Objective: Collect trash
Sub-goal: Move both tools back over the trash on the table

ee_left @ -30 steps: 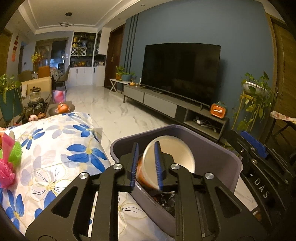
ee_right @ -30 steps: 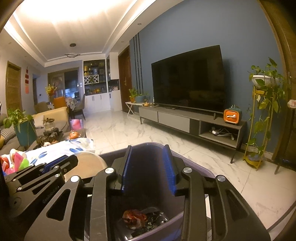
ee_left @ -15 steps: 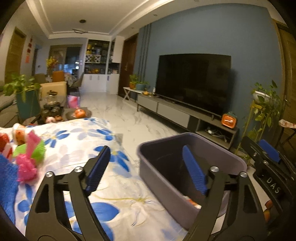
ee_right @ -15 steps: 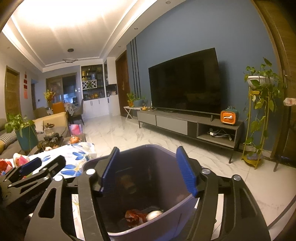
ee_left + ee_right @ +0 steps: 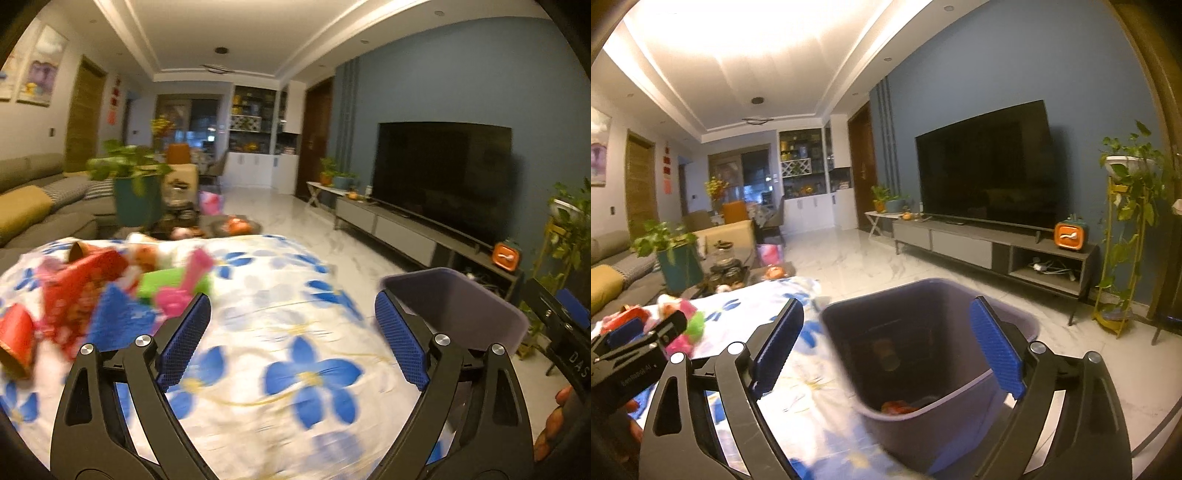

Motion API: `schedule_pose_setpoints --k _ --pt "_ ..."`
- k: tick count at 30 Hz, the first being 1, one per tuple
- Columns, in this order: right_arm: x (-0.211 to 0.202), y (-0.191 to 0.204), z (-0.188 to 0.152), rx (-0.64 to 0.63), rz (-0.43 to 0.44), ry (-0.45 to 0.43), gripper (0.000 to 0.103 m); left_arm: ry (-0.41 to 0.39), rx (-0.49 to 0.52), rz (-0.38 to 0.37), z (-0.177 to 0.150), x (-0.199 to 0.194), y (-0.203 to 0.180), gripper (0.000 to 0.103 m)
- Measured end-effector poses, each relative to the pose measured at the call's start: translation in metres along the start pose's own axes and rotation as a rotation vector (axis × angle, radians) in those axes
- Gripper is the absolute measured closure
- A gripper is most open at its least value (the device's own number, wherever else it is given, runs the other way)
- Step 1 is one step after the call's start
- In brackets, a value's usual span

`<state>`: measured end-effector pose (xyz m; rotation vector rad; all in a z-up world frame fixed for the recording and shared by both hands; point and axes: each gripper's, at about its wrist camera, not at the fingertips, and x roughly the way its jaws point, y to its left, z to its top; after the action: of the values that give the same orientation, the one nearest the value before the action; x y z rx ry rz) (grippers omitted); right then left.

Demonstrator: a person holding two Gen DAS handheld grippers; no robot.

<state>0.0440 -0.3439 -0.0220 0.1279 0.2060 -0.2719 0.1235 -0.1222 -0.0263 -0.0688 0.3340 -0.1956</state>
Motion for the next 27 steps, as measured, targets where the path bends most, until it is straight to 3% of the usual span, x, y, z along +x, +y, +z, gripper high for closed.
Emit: schedule_pose_setpoints --k 13,27 --pt "-0.024 0.091 -0.018 -0.043 0.191 0.021 0.014 -0.045 -0.041 0.229 -0.012 -0.063 0.106 0.014" --pt "-0.031 0.185 -0.044 -0.141 0.349 0.064 0.015 -0.033 -0.132 0.411 -0.043 -0.108 0.209 0.014"
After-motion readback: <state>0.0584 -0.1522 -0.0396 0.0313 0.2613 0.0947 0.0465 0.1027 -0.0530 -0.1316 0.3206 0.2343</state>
